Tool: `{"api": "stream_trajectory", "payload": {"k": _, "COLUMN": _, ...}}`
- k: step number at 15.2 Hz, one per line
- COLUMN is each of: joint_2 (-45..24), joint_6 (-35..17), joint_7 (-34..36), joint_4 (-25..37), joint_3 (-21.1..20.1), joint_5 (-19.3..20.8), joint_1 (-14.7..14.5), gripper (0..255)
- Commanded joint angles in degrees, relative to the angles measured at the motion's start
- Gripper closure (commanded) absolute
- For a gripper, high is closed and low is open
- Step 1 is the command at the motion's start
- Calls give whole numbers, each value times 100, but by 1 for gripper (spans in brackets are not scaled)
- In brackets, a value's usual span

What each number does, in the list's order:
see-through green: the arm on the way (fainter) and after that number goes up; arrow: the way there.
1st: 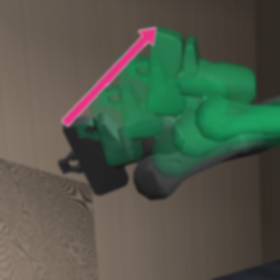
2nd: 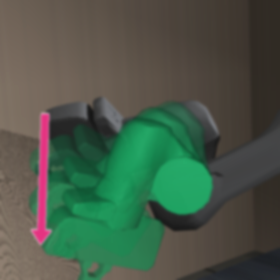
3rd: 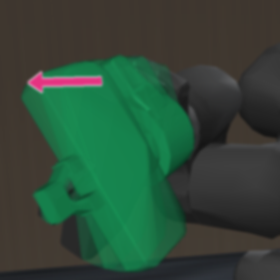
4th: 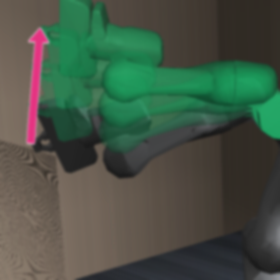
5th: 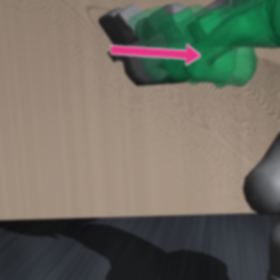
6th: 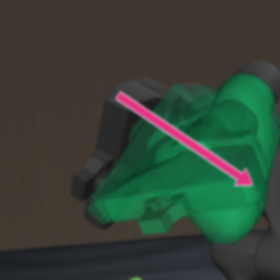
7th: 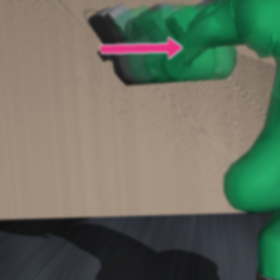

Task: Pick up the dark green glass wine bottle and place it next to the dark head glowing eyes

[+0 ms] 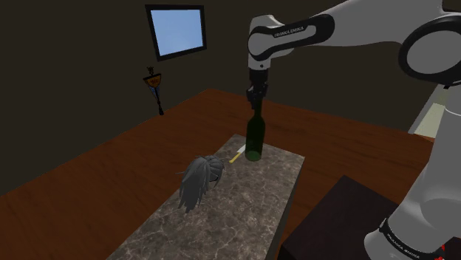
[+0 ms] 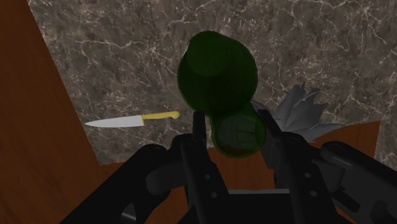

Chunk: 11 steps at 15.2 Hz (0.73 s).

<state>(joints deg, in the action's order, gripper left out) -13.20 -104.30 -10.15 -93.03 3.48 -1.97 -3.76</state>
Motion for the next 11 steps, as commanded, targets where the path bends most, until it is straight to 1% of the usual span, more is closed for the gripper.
{"api": "stream_trajectory", "payload": {"k": 1, "joint_2": -18, "joint_6": -151, "joint_7": -5, "joint_4": -127, "joint_3": 0, "joint_5": -2, "joint_1": 0, "gripper": 255}}
{"api": "stream_trajectory", "payload": {"k": 11, "joint_2": -174, "joint_6": -868, "joint_7": -27, "joint_4": -688, "joint_3": -6, "joint_5": -20, "joint_1": -1, "gripper": 255}}
